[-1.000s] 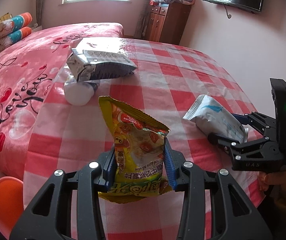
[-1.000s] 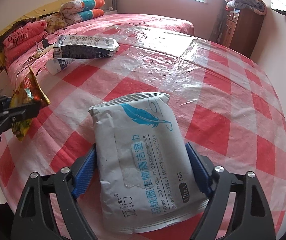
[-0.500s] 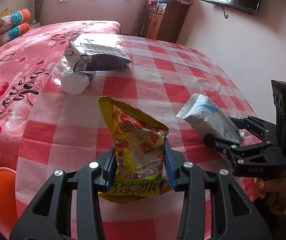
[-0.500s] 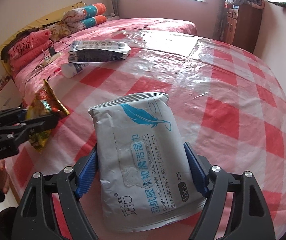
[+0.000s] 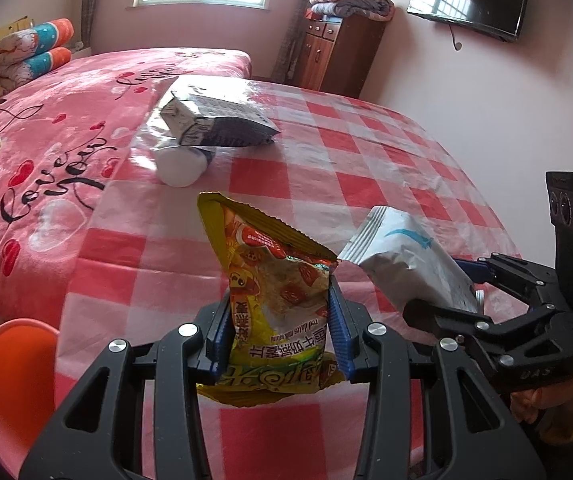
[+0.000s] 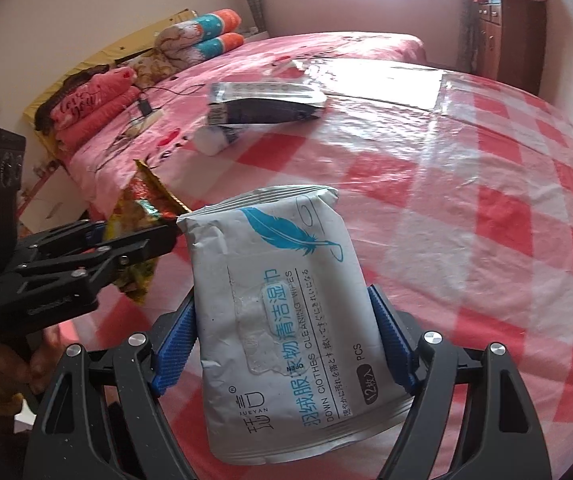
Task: Collect trash
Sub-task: 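Carry the snack bag and wet-wipe pack with both tools to the orange bucket, then open both tools over the orange bucket to drop the snack bag and wet-wipe pack, then move both open tools back to the silver packet and white bottle on the bed, then grasp the white MAGICDAY bottle with the left tool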
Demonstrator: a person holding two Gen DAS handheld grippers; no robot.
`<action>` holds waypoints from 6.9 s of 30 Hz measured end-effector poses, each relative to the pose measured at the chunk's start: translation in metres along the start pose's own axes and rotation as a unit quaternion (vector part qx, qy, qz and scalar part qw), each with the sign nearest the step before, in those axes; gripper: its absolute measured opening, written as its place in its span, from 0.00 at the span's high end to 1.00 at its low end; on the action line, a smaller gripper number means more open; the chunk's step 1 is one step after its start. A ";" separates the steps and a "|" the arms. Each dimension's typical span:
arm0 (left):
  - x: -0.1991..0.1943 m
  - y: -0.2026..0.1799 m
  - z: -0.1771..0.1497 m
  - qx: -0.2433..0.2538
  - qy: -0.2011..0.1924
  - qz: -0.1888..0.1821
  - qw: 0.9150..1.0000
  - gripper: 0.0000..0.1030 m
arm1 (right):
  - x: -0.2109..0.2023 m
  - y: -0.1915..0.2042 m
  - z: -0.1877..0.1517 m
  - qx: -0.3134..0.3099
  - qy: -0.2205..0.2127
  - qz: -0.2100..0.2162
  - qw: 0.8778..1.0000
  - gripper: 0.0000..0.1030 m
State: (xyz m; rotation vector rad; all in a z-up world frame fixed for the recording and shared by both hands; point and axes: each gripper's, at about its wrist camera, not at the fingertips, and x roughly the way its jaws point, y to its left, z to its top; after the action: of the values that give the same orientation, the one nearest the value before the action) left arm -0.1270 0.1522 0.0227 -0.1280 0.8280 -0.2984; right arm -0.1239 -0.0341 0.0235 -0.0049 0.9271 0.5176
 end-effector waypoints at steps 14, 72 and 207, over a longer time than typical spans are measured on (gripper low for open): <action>-0.046 0.038 -0.018 -0.035 -0.022 0.042 0.998 0.58 | -0.003 0.061 0.016 -0.041 0.012 0.077 0.996 0.23; -0.094 0.178 -0.086 -0.191 0.006 0.204 0.960 0.16 | 0.071 0.152 0.042 -0.052 0.030 0.163 0.985 0.09; 0.124 -0.071 0.098 -0.088 0.097 -0.009 0.991 0.18 | -0.019 -0.153 0.016 0.192 -0.090 -0.011 0.977 0.08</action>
State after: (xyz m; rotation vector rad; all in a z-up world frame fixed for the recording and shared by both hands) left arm 0.0099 0.0456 0.0171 -0.2755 1.0462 -0.2577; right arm -0.0558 -0.1729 0.0151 0.3758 0.8365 0.3050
